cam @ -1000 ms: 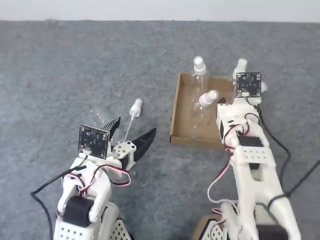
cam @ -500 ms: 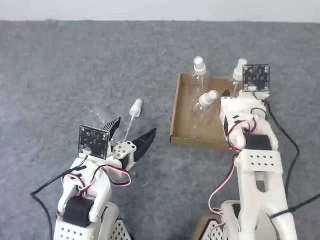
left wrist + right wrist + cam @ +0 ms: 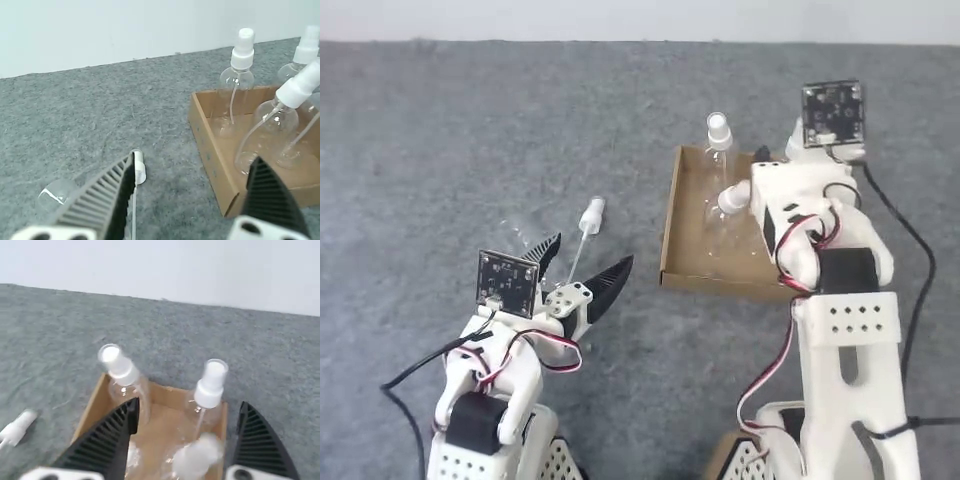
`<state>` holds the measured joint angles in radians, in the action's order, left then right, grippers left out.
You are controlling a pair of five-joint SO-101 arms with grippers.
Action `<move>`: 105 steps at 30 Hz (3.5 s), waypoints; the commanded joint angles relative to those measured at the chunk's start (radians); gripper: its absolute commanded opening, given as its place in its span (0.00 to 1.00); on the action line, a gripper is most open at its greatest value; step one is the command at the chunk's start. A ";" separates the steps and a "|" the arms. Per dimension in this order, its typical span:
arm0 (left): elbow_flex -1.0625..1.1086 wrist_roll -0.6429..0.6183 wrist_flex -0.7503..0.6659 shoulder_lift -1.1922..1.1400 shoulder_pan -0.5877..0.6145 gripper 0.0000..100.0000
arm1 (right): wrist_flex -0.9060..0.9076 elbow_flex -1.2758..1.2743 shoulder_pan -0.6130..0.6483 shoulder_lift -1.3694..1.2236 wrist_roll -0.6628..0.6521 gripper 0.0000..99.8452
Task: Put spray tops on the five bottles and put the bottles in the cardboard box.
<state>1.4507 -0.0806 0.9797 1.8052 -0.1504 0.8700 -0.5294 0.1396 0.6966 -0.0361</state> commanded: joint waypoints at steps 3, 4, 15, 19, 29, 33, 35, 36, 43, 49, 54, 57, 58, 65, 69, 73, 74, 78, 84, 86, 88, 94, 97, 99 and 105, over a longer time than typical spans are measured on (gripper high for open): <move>-0.051 0.012 -0.025 0.008 0.118 0.32 | 0.160 0.149 0.120 0.045 -0.002 0.26; -0.076 0.038 -0.020 0.006 0.157 0.31 | 0.186 0.160 0.140 0.047 -0.002 0.26; -0.381 0.241 0.110 -0.566 0.344 0.28 | 0.611 0.216 0.143 0.130 -0.003 0.26; -0.556 0.298 0.192 -0.810 0.345 0.28 | 0.727 0.198 0.027 0.199 -0.135 0.26; -0.796 0.301 0.058 -1.361 0.167 0.28 | 0.704 -0.075 -0.331 0.360 -0.370 0.26; -0.880 0.264 -0.041 -1.560 0.153 0.28 | 0.711 -0.152 -0.383 0.421 -0.413 0.26; -0.928 0.259 -0.077 -1.654 0.153 0.27 | 0.710 -0.201 -0.381 0.447 -0.408 0.26; -0.951 0.259 -0.089 -1.700 0.153 0.26 | 0.705 -0.224 -0.381 0.461 -0.408 0.26; -1.121 0.258 -0.138 -1.975 0.153 0.24 | 0.730 -0.296 -0.341 0.533 -0.408 0.26; -1.205 0.226 -0.137 -2.122 0.130 0.23 | 0.739 -0.298 -0.282 0.542 -0.371 0.26; -1.210 0.224 -0.101 -2.148 0.129 0.13 | 0.739 -0.298 -0.246 0.542 -0.368 0.26; -1.216 0.224 -0.055 -2.122 0.129 0.09 | 0.736 -0.299 -0.234 0.539 -0.368 0.26; -1.214 0.224 -0.043 -2.104 0.129 0.09 | 0.736 -0.299 -0.228 0.535 -0.368 0.26; -1.214 0.161 0.107 -1.893 0.115 0.06 | 0.731 -0.299 -0.213 0.495 -0.368 0.26; -1.213 0.095 0.230 -1.737 0.071 0.07 | 0.731 -0.299 -0.213 0.496 -0.368 0.26; -1.165 0.008 0.267 -1.668 -0.011 0.07 | 0.734 -0.299 -0.213 0.495 -0.368 0.26; -1.145 -0.017 0.255 -1.666 -0.032 0.07 | 0.734 -0.299 -0.213 0.495 -0.367 0.26; -1.012 -0.124 0.124 -1.695 -0.115 0.07 | 0.742 -0.299 -0.213 0.495 -0.367 0.26; -0.845 -0.209 -0.061 -1.702 -0.146 0.07 | 0.742 -0.299 -0.214 0.499 -0.367 0.26; -0.826 -0.207 -0.064 -1.689 -0.152 0.09 | 0.742 -0.299 -0.214 0.499 -0.367 0.26; -0.820 -0.181 -0.035 -1.677 -0.153 0.16 | 0.742 -0.299 -0.214 0.499 -0.367 0.26; -0.888 -0.052 0.120 -1.642 -0.114 0.29 | 0.742 -0.299 -0.214 0.499 -0.367 0.26; -0.970 -0.037 0.203 -1.599 -0.011 0.29 | 0.742 -0.299 -0.214 0.501 -0.367 0.26; -1.030 -0.037 0.253 -1.567 0.092 0.29 | 0.742 -0.299 -0.214 0.501 -0.367 0.26; -1.063 -0.035 0.284 -1.501 0.400 0.29 | 0.740 -0.301 -0.213 0.503 -0.367 0.26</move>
<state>0.4396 -0.1266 1.2482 0.2294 0.0752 1.5988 -0.8332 -0.0813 1.2045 -0.4135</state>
